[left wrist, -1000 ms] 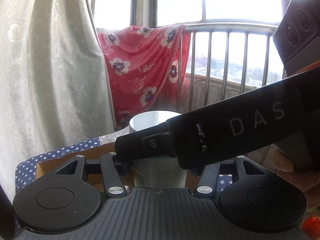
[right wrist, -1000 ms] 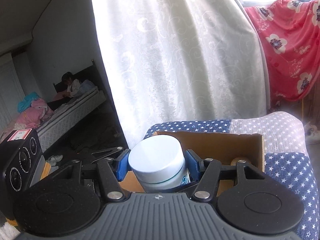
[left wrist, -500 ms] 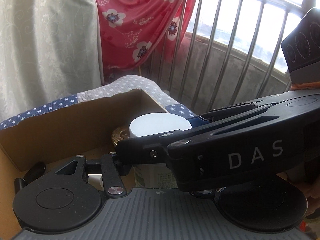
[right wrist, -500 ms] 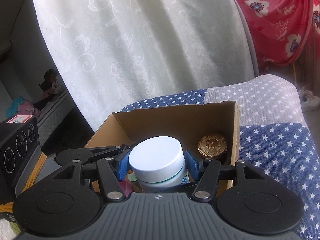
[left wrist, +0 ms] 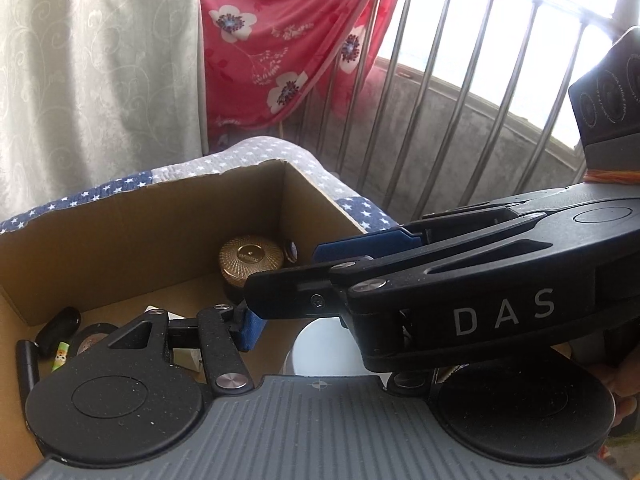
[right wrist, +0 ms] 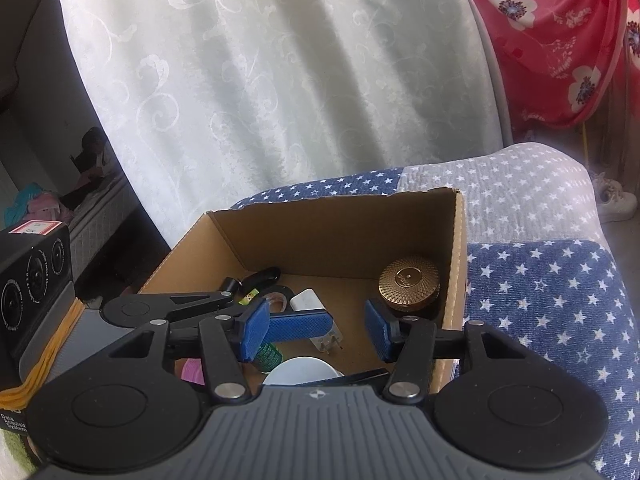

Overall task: Organize rigid objects
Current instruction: 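Lift the white bottle into the box and open the right gripper, then withdraw the right gripper from the box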

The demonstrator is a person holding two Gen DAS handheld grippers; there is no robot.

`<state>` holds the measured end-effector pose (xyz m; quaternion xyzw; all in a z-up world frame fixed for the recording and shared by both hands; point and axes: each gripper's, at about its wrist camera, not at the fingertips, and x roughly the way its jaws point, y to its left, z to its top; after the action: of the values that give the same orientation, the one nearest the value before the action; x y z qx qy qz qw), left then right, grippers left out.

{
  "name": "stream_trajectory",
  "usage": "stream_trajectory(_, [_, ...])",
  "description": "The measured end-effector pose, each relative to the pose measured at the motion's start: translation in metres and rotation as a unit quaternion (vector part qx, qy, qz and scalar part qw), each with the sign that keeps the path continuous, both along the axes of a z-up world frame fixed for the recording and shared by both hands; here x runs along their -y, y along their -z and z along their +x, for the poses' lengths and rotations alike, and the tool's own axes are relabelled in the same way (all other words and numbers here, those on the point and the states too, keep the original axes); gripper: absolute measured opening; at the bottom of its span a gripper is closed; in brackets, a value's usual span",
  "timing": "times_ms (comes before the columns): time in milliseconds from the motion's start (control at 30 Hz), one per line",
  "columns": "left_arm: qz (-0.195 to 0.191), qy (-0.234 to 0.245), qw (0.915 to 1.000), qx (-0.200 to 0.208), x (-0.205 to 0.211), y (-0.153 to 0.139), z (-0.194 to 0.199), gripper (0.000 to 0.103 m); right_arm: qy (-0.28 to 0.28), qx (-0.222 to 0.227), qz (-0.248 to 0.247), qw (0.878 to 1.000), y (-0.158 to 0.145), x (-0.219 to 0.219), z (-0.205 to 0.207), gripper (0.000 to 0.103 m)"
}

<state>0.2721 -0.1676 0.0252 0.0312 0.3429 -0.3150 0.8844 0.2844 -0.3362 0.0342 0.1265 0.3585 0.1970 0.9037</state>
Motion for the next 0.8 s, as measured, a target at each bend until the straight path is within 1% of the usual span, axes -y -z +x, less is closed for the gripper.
stream_trajectory(67, [0.001,-0.001,1.0000,0.006,-0.001,-0.001,-0.003,0.061,0.002,0.003,0.000,1.000,-0.002,0.001,-0.001,0.056])
stream_trajectory(133, [0.005,-0.004,0.9999,0.015,-0.002,-0.004,-0.006,0.072,0.005,0.006,0.004,1.000,-0.005,0.003,-0.004,0.056])
stream_trajectory(200, [0.007,-0.006,0.9996,0.025,-0.004,-0.007,-0.011,0.074,0.008,0.011,0.011,1.000,-0.009,0.005,-0.009,0.056])
stream_trajectory(267, [0.008,-0.009,0.9995,0.029,-0.005,-0.010,-0.015,0.082,0.012,0.015,0.016,1.000,-0.014,0.007,-0.015,0.057])
stream_trajectory(300, [0.008,-0.012,0.9994,0.032,-0.006,-0.011,-0.017,0.088,0.014,0.018,0.019,1.000,-0.016,0.008,-0.018,0.059])
stream_trajectory(333, [0.009,-0.014,0.9992,0.035,-0.007,-0.013,-0.019,0.091,0.015,0.021,0.020,0.999,-0.019,0.008,-0.021,0.060])
stream_trajectory(400, [0.012,-0.020,0.9988,0.044,-0.009,-0.016,-0.025,0.093,0.019,0.030,0.025,0.999,-0.025,0.009,-0.028,0.067])
stream_trajectory(433, [0.015,-0.023,0.9984,0.049,-0.010,-0.019,-0.028,0.096,0.020,0.035,0.025,0.999,-0.028,0.008,-0.032,0.068])
stream_trajectory(633, [0.031,-0.044,0.9952,0.082,-0.016,-0.032,-0.048,0.101,0.031,0.057,0.027,0.998,-0.045,0.008,-0.052,0.077])
stream_trajectory(700, [0.038,-0.052,0.9935,0.093,-0.017,-0.035,-0.056,0.102,0.035,0.066,0.022,0.997,-0.051,0.006,-0.060,0.084])
stream_trajectory(733, [0.042,-0.057,0.9925,0.100,-0.018,-0.037,-0.061,0.102,0.038,0.072,0.019,0.997,-0.053,0.006,-0.064,0.086])
stream_trajectory(800, [0.045,-0.064,0.9910,0.109,-0.020,-0.041,-0.069,0.103,0.041,0.083,0.013,0.996,-0.059,0.004,-0.073,0.095])
